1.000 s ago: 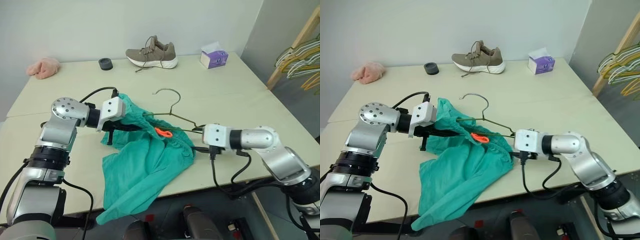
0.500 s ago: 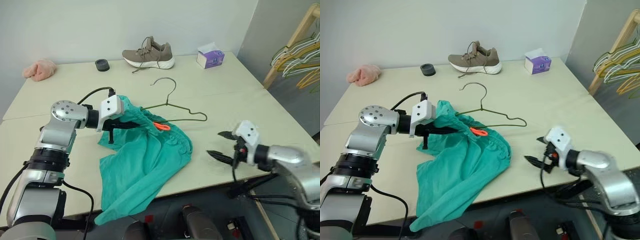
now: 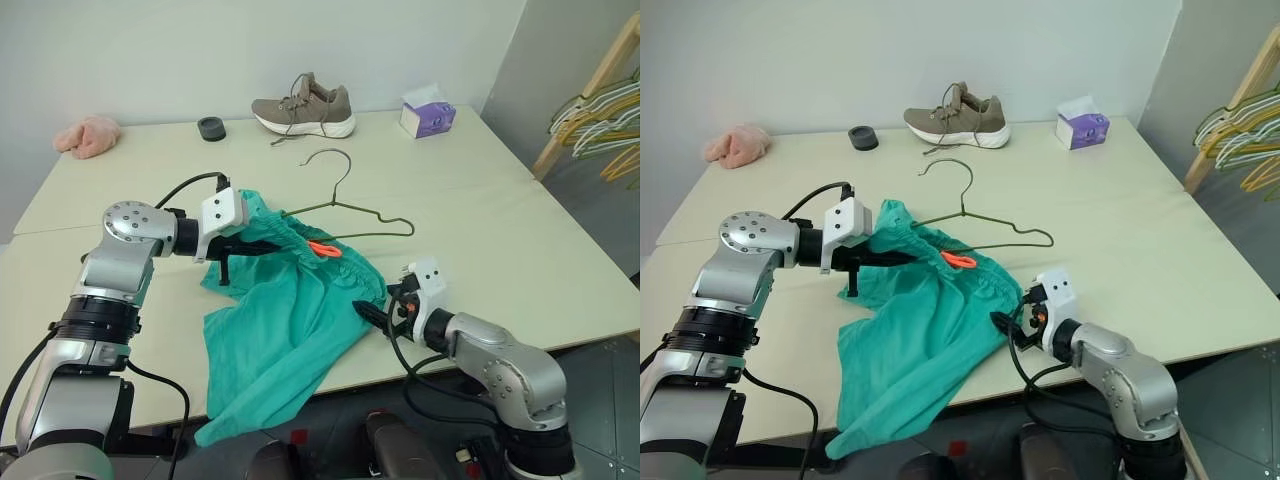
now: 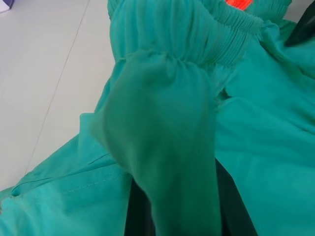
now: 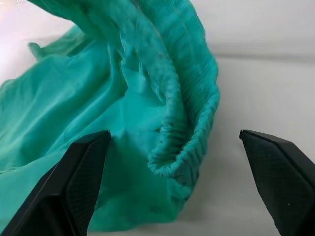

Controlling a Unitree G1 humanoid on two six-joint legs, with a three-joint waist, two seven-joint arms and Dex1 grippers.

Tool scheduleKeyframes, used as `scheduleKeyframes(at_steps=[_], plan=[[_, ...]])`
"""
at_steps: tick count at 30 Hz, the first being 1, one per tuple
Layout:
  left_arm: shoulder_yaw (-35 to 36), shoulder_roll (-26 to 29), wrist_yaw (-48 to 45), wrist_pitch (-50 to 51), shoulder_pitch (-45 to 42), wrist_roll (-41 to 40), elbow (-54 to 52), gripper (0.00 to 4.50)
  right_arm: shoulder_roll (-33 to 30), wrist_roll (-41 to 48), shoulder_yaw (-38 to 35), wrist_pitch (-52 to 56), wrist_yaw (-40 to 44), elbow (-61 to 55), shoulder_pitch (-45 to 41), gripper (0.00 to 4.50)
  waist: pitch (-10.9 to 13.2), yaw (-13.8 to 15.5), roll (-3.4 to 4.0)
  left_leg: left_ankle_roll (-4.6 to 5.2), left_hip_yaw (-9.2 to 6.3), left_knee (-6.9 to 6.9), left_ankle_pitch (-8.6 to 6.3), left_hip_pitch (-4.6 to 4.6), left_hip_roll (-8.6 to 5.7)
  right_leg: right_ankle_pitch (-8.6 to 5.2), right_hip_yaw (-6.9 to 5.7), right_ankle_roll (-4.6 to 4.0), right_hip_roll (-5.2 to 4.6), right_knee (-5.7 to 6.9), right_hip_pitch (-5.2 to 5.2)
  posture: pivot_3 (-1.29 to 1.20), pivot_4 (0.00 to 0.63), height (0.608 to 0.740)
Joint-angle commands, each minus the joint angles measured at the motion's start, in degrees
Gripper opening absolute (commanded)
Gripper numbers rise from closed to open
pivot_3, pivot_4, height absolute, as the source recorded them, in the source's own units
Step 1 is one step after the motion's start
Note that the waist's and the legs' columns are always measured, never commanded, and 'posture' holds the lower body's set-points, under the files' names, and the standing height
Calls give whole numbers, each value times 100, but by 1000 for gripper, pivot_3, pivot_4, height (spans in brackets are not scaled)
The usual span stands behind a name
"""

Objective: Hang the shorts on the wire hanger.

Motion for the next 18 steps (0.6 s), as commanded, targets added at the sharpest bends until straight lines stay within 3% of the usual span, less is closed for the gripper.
scheduleKeyframes(at_steps=[1, 5, 11, 18], plan=[[236, 14, 82, 11, -115, -158, -211, 0, 115, -76, 125, -122, -224, 151, -198, 3561, 0, -3, 0, 0, 0, 0, 0, 0, 1, 0, 0, 0, 0, 0, 0, -203, 105, 740], [270, 31, 160, 31, -93, -201, -246, 0, 67, -228, 212, -332, -366, 329, -280, 2190, 0, -2, 0, 0, -1, -1, 0, -1, 1, 0, -1, 0, 0, -1, -1, -199, 101, 740], [497, 99, 202, 445, 22, -490, -532, 0, -630, -628, 322, -1032, -150, 456, -334, 34, 0, 4, -1, 0, 0, -1, 0, -2, -4, -1, -2, 1, 0, -2, 0, -198, 101, 740], [882, 592, -246, 1923, 264, -1461, -1354, 0, -1655, -768, -116, -1837, 332, 1025, -702, 10, 0, -6, -1, 0, -3, -1, 0, -1, 2, -13, -1, 23, 11, -2, -1, -198, 102, 740]])
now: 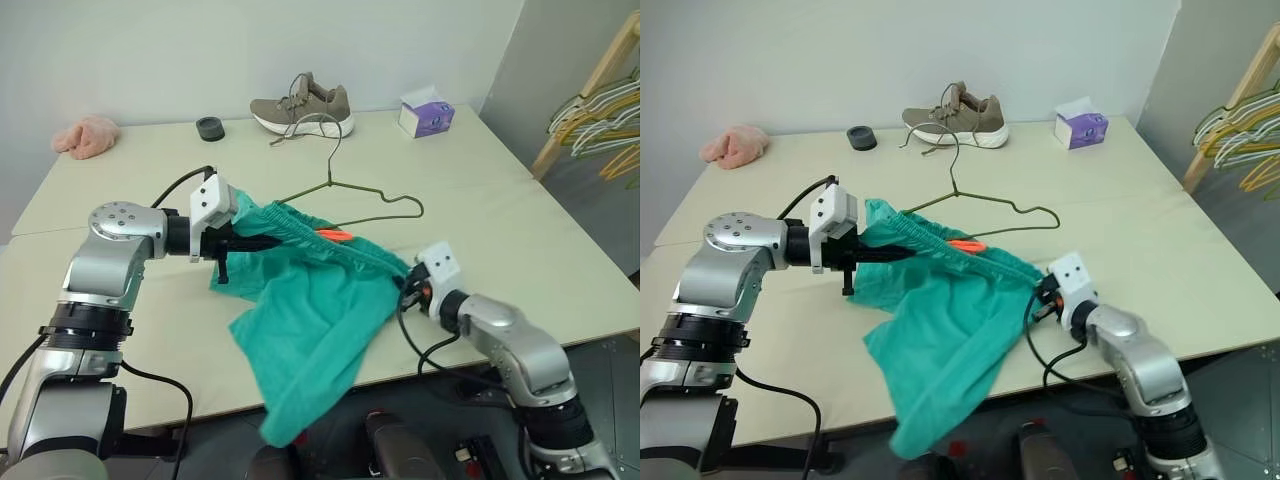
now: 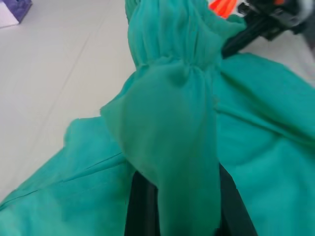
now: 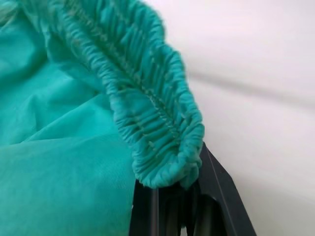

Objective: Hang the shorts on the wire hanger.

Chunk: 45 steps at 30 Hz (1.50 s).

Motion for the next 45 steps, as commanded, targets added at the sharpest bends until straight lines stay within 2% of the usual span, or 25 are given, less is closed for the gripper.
scheduleKeyframes(at_steps=[1, 11, 18, 30, 36, 42, 45], plan=[[523, 432, -253, 583, 5, -557, -496, 0, -299, -59, -418, -242, 153, 265, -132, 10, 0, -5, 0, 0, -1, -1, 0, 1, 2, 0, 1, 1, 3, 0, 0, -196, 102, 740], [498, 866, -486, 752, 289, -757, -799, 0, -501, -16, -514, -335, 339, 466, -219, 10, 0, 15, 0, 0, -1, -3, 0, 4, 5, 1, 3, -2, 7, 0, 1, -186, 101, 740], [337, 933, -359, 164, 306, -294, -495, 0, -570, 30, -510, -297, 418, 364, -218, 10, 0, 33, 0, 0, 1, -3, 0, 5, 4, 1, 4, -2, 6, 1, 0, -188, 99, 740], [17, 1058, -383, -911, 475, 518, -42, 0, -1094, 123, -362, -211, 890, -47, -176, 10, 0, 31, 0, 1, 1, -3, 0, 4, 6, 1, 3, -3, 7, 0, 0, -197, 99, 740], [-7, 856, -202, -959, 376, 513, -16, 0, -1324, 164, -41, -204, 1320, -261, -492, 10, 0, 34, 0, 1, 2, -2, 0, 4, 4, 1, 3, -1, 5, 0, 0, -196, 96, 740], [-147, 574, -132, -832, 405, 442, -258, 0, -1203, 251, 479, -102, 1573, -651, -1021, 10, 0, 19, 0, 1, 0, -3, -1, 3, 6, 1, 2, -2, 7, 1, -1, -198, 97, 740], [-203, 492, -130, -840, 440, 485, -320, 0, -1324, 113, 655, -160, 1670, -763, -1177, 738, 0, 19, 0, 1, 0, -3, 0, 2, 5, 2, 2, -4, 6, 0, -1, -200, 99, 740]])
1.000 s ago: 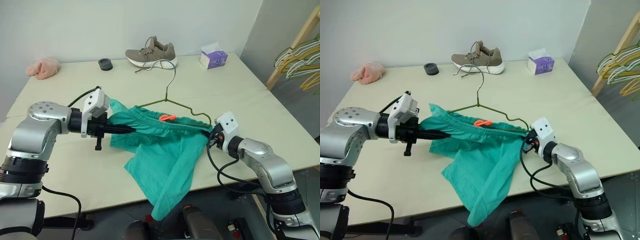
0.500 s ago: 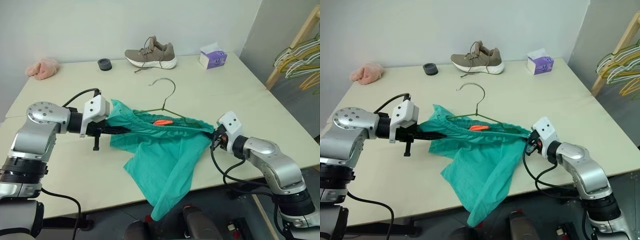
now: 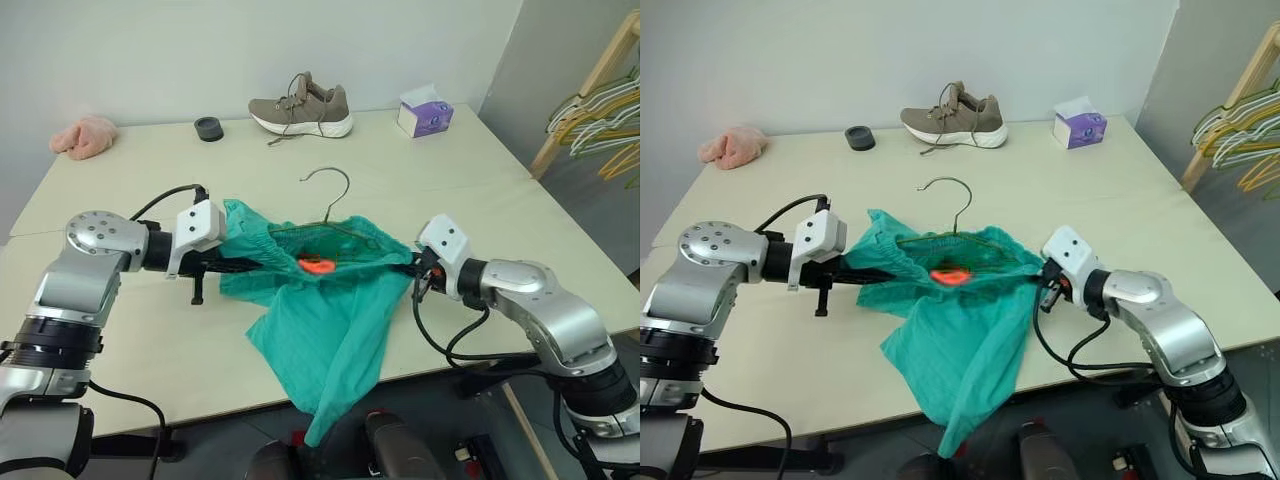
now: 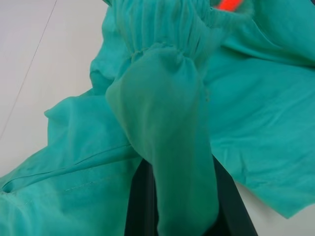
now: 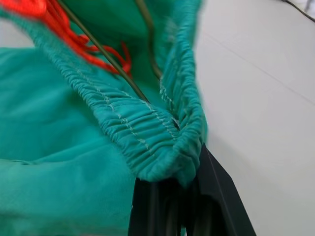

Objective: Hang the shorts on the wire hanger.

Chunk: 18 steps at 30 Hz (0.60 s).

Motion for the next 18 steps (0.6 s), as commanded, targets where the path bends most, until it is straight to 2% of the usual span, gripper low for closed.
scheduleKeyframes(at_steps=[1, 7, 13, 18], plan=[[14, -67, 54, 20, -34, 6, -226, 0, -183, -157, 114, -140, 182, -354, -242, 1091, 0, 0, 0, 0, 1, 0, 0, 0, -1, 0, 0, 0, -1, 0, 0, -201, 101, 740], [-12, -167, 51, 140, 36, -56, -367, 0, -641, -512, 169, -77, 205, -302, -140, 3103, 0, 6, 0, 0, 2, 2, 0, 0, -3, 0, 0, 0, -4, 1, 1, -209, 102, 740], [-33, -208, 3, 215, 51, -80, -444, 0, -1127, -551, 134, 25, 500, -210, 88, 3103, 0, 1, 0, 0, 3, 2, 0, 1, -3, -1, 0, 2, -6, 0, 1, -216, 101, 740], [-74, -240, -56, 258, 50, -86, -500, 0, -971, -419, 88, 104, 597, -84, -27, 3103, 0, -28, 0, 0, 0, 0, 0, 2, 2, -2, 1, 3, 1, 0, 0, -216, 100, 740]])
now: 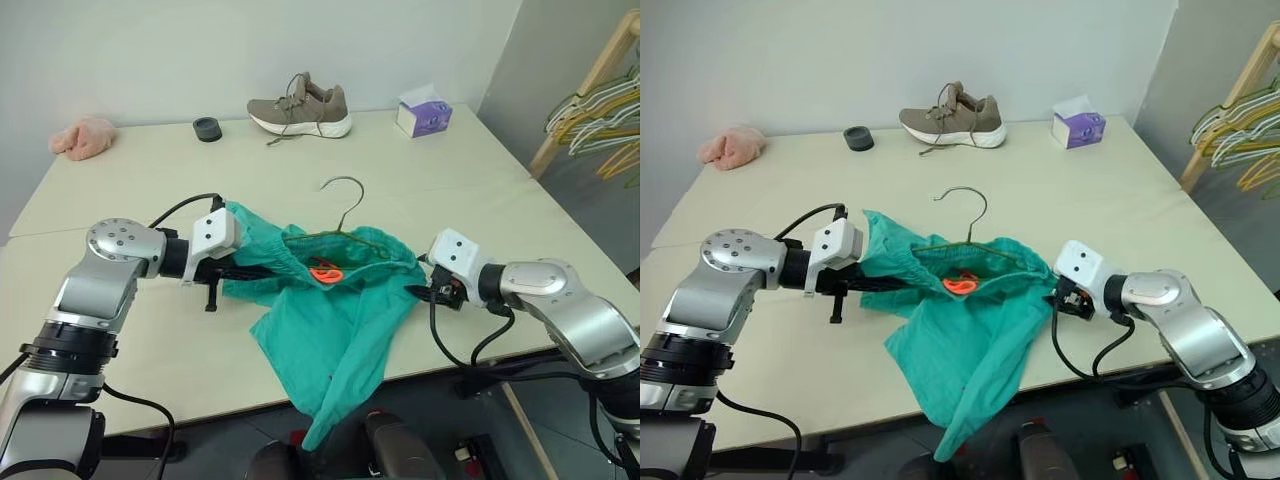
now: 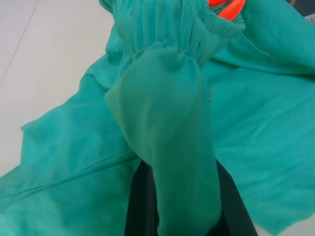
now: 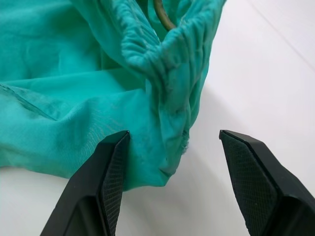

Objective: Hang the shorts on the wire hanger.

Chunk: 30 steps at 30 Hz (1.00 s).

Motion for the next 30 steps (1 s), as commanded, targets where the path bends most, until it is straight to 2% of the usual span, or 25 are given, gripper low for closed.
scheduleKeyframes(at_steps=[1, 16, 19, 26, 30], plan=[[27, -11, -48, 19, -48, -81, -225, 0, 164, 84, -118, -9, 74, 34, -219, 3103, 0, -2, 0, 0, 0, 0, 0, 0, 1, 0, 0, -1, 1, 0, 0, -215, 99, 740], [-22, -84, -63, 128, -88, -139, -340, 0, 591, -428, 990, -910, 1221, 1581, -1357, 3103, 0, 5, 0, 0, -1, 1, 0, -2, -3, 13, -1, -22, -1, -1, 1, -201, 94, 740], [-18, -89, -86, 175, -47, -181, -427, 0, 743, -581, 1092, -1096, 1343, 1840, -1516, 2524, 0, 6, 0, 0, -1, 2, 0, -1, -3, 13, -1, -22, -1, 0, 0, -197, 95, 740], [9, -127, -82, 216, -6, -230, -502, 0, 843, -707, 1077, -1197, 1560, 1841, -1560, 21, 0, 7, 0, 0, -1, 2, 0, -2, -3, 13, -1, -23, -1, 0, 0, -204, 99, 740], [62, -228, 35, 432, -111, -285, -378, 0, 805, -707, 1008, -1183, 1635, 1709, -1502, 21, 0, 6, 0, 0, -1, 2, 0, -1, -3, 13, -1, -23, -2, 1, 0, -209, 100, 740]])
